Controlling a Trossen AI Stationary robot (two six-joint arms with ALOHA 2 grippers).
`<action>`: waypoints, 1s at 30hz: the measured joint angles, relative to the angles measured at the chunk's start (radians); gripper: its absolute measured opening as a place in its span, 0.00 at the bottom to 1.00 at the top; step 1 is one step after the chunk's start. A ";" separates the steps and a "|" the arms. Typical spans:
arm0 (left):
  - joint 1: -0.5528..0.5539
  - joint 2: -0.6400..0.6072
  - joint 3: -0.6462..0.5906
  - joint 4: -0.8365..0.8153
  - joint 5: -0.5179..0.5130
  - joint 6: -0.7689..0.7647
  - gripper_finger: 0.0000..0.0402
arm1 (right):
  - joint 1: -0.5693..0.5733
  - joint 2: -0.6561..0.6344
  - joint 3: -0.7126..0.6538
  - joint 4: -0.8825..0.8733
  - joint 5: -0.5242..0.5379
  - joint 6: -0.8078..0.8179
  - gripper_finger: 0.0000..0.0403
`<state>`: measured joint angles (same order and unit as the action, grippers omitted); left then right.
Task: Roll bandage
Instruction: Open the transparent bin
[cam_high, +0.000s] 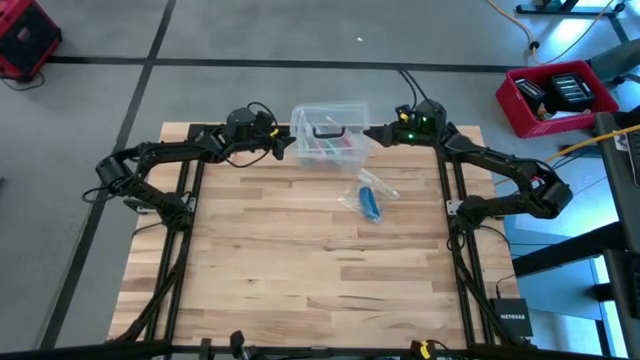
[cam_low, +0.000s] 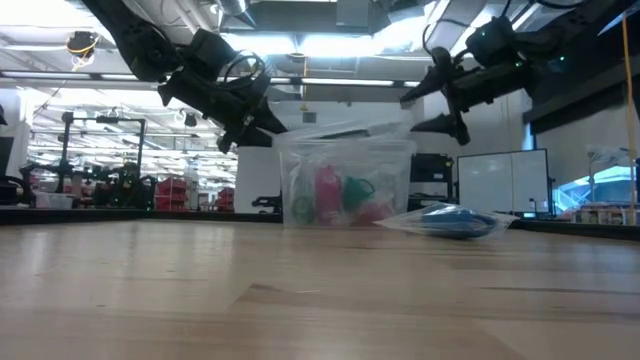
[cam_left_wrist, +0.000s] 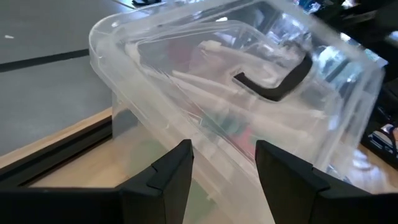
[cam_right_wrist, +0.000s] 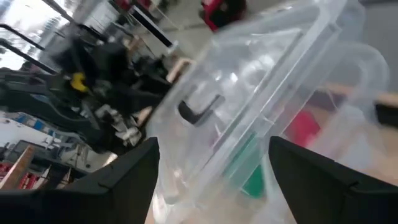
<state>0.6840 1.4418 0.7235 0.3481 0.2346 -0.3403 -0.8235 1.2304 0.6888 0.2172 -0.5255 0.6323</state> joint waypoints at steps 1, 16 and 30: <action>-0.001 0.000 0.000 -0.001 -0.005 0.003 0.42 | 0.011 0.000 0.000 0.022 0.010 0.000 0.74; -0.005 0.000 -0.002 -0.005 -0.021 0.048 0.42 | 0.118 0.051 0.000 0.077 0.173 -0.032 0.74; -0.032 0.002 0.000 0.000 0.017 0.068 0.42 | 0.165 0.061 0.001 0.141 0.141 -0.008 0.69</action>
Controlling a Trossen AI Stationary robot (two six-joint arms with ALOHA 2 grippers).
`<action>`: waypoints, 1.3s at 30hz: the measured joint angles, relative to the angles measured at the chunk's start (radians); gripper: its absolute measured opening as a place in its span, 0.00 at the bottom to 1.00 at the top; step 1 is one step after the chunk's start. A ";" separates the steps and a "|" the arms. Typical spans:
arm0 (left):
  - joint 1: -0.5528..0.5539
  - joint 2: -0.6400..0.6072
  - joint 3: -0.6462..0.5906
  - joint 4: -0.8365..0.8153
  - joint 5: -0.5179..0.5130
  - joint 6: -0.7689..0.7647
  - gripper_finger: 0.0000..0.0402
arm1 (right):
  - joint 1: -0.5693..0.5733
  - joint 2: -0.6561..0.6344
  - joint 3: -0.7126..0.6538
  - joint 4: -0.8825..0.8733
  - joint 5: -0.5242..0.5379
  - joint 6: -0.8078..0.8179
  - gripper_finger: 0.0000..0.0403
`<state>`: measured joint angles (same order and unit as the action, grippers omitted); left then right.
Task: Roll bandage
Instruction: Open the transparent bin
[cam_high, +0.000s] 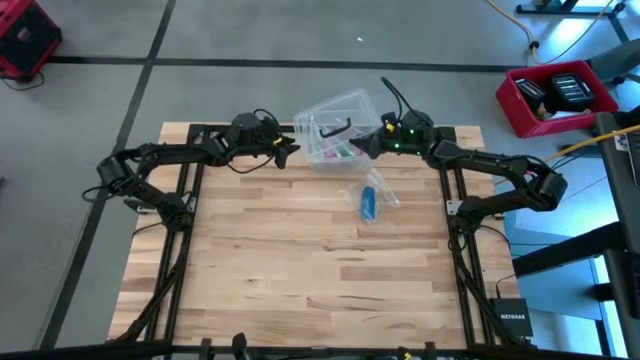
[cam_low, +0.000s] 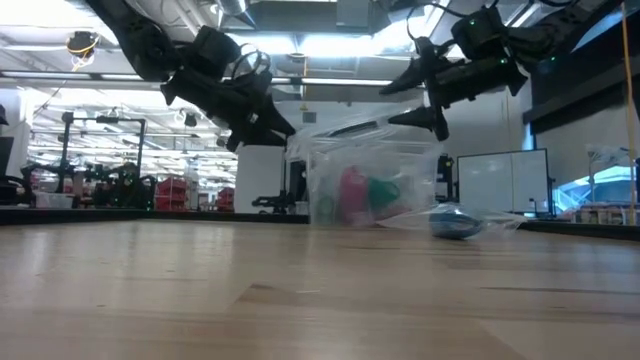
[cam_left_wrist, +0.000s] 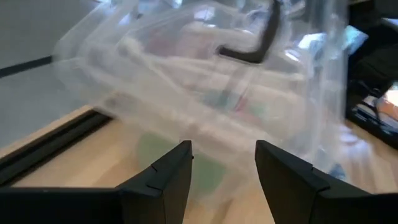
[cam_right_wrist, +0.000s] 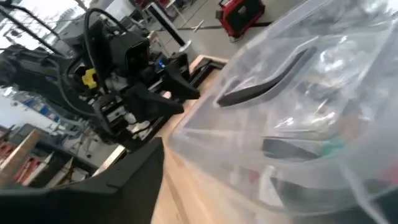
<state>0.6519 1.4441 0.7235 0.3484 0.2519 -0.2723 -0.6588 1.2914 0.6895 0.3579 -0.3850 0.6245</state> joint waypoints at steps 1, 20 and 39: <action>0.002 0.000 0.000 -0.004 -0.004 0.001 0.42 | 0.000 0.000 0.000 -0.001 0.002 -0.002 0.66; 0.001 -0.252 0.011 -0.168 -0.051 0.154 0.42 | 0.043 -0.006 0.000 0.020 -0.008 -0.229 0.14; -0.013 -0.844 0.029 -0.423 -0.156 0.250 0.42 | 0.559 0.064 -0.002 0.002 0.373 -1.281 0.13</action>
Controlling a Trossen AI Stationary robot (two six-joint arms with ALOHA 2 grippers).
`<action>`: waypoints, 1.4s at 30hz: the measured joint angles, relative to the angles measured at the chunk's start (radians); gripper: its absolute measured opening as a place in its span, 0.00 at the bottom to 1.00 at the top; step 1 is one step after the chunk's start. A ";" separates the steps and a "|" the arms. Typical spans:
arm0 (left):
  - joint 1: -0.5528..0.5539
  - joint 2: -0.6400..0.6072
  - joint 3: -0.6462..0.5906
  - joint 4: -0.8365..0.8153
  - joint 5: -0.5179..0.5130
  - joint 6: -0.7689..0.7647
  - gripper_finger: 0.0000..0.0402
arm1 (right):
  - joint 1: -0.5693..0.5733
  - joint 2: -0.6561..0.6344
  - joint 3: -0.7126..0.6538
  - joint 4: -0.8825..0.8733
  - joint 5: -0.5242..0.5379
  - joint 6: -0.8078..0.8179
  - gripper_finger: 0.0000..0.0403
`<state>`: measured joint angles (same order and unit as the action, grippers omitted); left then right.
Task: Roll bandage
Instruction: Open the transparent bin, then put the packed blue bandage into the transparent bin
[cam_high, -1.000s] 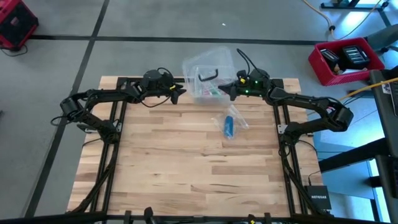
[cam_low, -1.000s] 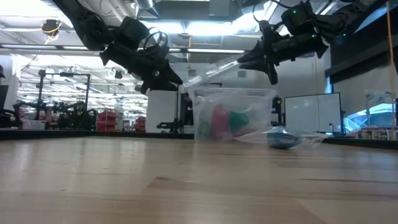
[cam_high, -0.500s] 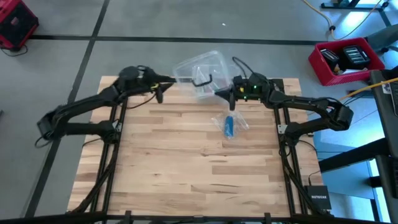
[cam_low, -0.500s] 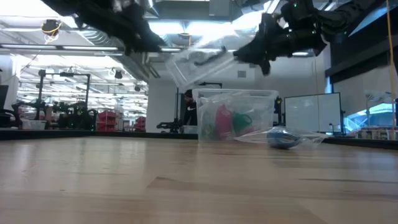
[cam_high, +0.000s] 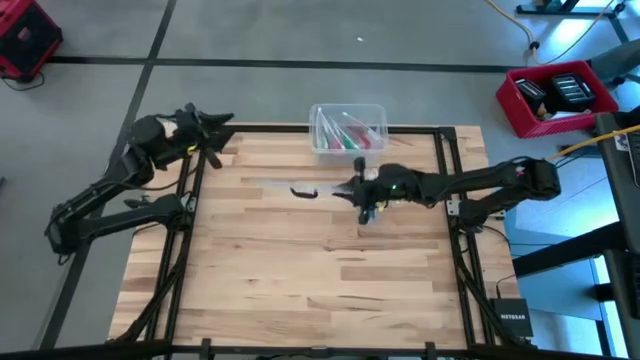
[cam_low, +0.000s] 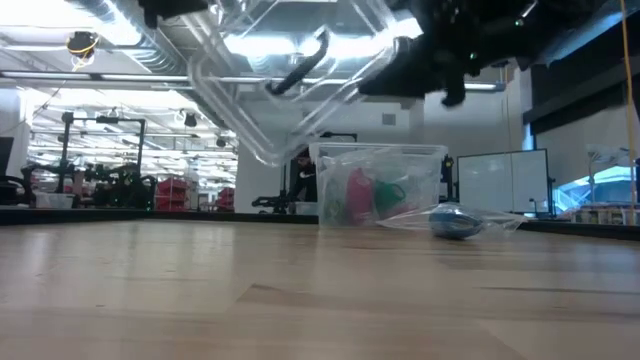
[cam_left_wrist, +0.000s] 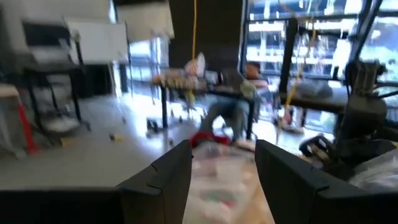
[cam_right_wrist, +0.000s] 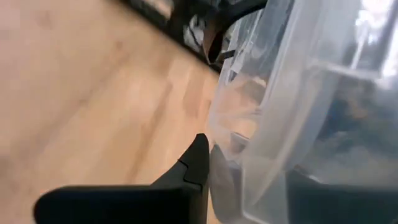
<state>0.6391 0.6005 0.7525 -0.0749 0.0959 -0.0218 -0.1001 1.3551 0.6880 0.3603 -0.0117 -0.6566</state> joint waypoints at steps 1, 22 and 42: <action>-0.007 0.004 0.000 -0.019 0.002 -0.011 0.42 | 0.019 0.015 0.000 0.001 0.035 -0.050 0.13; -0.224 0.175 -0.008 -0.071 0.005 -0.099 0.42 | 0.133 0.155 0.001 -0.034 0.090 0.176 0.50; -0.263 0.348 -0.008 -0.103 0.002 -0.034 0.42 | -0.057 -0.272 -0.023 -1.038 0.193 1.078 0.67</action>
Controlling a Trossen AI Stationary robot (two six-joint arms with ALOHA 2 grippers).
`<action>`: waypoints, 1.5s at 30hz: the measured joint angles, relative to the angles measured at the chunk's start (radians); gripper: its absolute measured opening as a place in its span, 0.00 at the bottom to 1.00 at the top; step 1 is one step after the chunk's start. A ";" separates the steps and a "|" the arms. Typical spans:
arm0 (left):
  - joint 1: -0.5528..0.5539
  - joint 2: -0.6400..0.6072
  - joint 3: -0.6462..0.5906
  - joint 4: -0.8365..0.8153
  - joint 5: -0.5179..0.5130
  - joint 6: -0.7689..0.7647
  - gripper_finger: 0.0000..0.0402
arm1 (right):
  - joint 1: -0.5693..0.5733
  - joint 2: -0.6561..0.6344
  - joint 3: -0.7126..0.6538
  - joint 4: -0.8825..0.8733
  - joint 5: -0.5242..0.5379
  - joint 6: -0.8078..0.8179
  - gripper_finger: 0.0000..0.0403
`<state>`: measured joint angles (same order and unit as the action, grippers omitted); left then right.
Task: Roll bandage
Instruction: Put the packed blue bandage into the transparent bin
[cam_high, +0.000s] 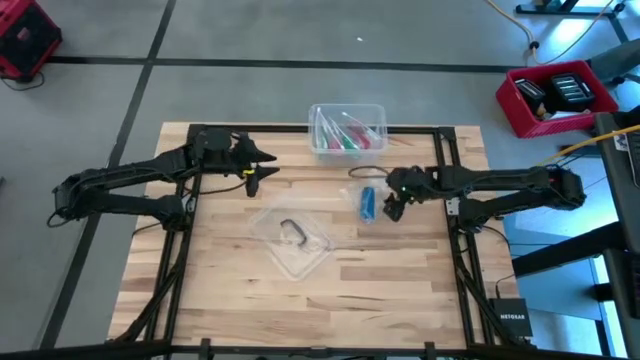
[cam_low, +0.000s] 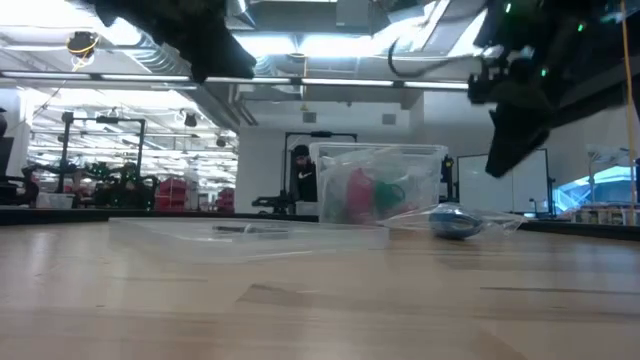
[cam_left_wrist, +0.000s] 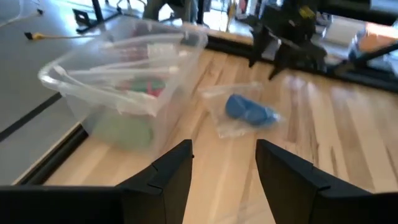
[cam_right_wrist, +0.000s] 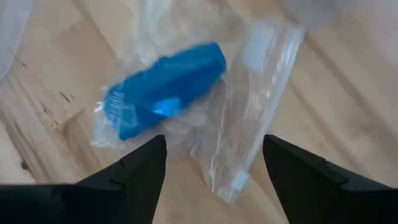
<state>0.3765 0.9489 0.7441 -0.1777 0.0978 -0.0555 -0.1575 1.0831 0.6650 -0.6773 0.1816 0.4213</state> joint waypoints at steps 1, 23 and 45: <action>-0.004 0.010 0.000 -0.001 0.000 0.013 0.42 | -0.038 -0.002 -0.017 0.013 -0.036 -0.002 0.67; -0.010 0.049 0.000 -0.023 0.003 0.032 0.42 | -0.544 0.200 -0.256 0.533 -0.641 -0.189 0.63; -0.008 0.048 0.000 -0.021 -0.002 0.019 0.42 | -0.332 -0.003 0.018 0.203 -0.491 -0.286 0.02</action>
<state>0.3683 0.9970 0.7441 -0.1985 0.0961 -0.0361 -0.4897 1.0798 0.6833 -0.4743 -0.3095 0.1357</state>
